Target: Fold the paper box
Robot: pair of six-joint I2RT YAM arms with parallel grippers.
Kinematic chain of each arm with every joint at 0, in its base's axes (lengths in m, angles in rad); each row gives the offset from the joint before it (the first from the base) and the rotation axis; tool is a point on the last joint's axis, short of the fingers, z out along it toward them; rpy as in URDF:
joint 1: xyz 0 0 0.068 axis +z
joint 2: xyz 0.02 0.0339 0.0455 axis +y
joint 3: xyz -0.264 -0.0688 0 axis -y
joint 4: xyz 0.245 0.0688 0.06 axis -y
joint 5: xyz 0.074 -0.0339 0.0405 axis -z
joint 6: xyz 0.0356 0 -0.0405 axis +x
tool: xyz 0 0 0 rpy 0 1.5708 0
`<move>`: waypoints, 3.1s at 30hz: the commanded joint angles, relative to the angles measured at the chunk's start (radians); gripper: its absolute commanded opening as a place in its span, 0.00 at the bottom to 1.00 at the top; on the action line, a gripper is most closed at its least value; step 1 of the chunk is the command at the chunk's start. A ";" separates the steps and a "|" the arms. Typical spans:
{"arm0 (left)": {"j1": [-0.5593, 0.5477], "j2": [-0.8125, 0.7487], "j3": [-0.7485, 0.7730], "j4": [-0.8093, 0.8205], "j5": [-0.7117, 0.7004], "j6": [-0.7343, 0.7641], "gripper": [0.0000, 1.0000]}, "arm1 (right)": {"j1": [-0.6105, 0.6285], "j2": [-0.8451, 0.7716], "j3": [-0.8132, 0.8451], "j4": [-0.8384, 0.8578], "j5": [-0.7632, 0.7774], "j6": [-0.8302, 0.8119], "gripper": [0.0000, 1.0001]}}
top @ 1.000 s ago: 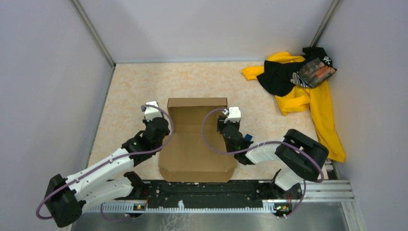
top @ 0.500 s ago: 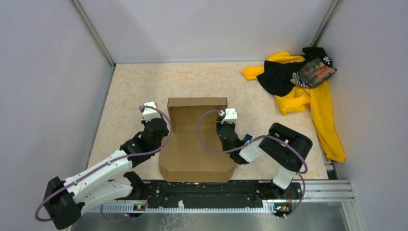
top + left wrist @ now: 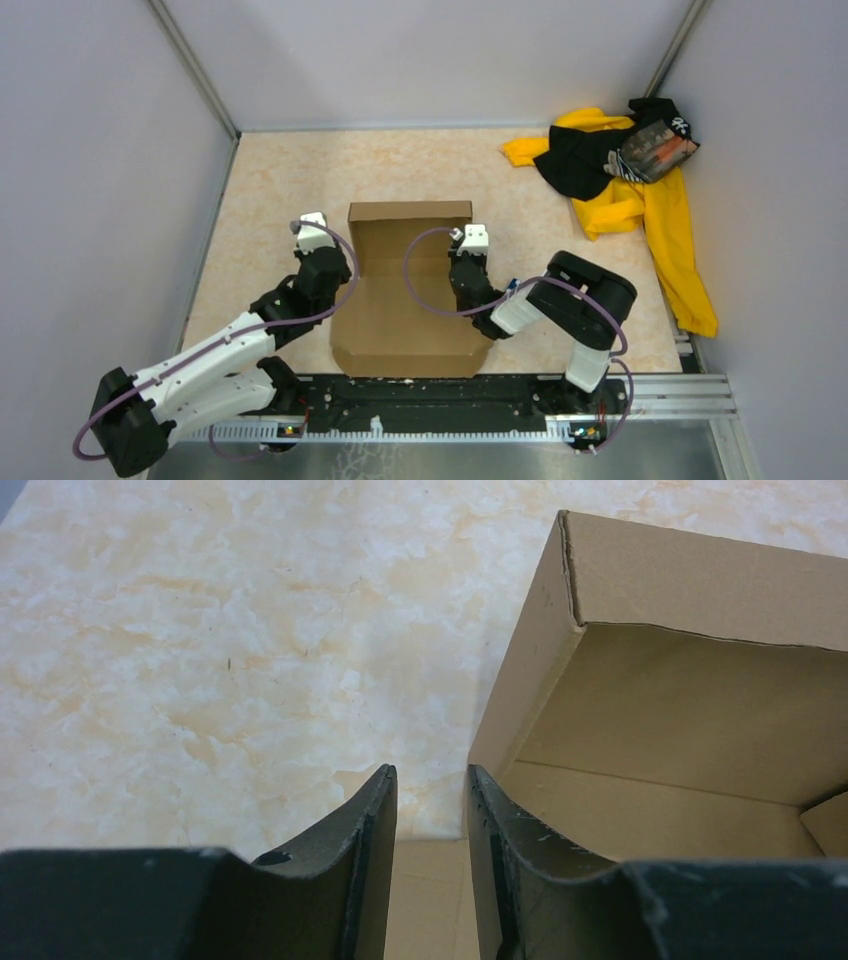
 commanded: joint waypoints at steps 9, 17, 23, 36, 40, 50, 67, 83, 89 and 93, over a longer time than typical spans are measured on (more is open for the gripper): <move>0.036 0.041 0.055 0.012 0.034 0.073 0.40 | -0.050 -0.085 0.215 -0.473 -0.166 0.042 0.08; 0.089 -0.027 0.165 -0.074 0.110 0.113 0.44 | -0.275 -0.043 0.543 -1.127 -0.672 0.081 0.05; 0.178 -0.038 0.256 -0.126 0.228 0.098 0.45 | -0.323 0.098 0.846 -1.520 -0.838 -0.011 0.05; 0.283 -0.021 0.210 -0.102 0.385 0.060 0.46 | -0.222 0.243 0.977 -1.636 -0.370 -0.034 0.00; 0.286 -0.018 0.198 -0.088 0.407 0.056 0.46 | -0.190 0.240 0.901 -1.527 -0.245 -0.028 0.00; 0.290 -0.006 0.185 -0.069 0.426 0.056 0.46 | -0.146 0.266 0.829 -1.404 -0.100 -0.047 0.00; 0.291 0.000 0.187 -0.073 0.428 0.055 0.46 | -0.127 0.332 0.828 -1.429 -0.024 0.040 0.00; 0.292 -0.003 0.218 -0.121 0.433 0.051 0.46 | -0.160 0.191 0.832 -1.463 -0.286 0.058 0.21; 0.292 0.003 0.241 -0.148 0.438 0.048 0.45 | -0.181 0.128 0.831 -1.478 -0.361 0.046 0.33; 0.291 0.003 0.259 -0.175 0.437 0.050 0.45 | -0.187 0.086 0.818 -1.469 -0.385 0.039 0.37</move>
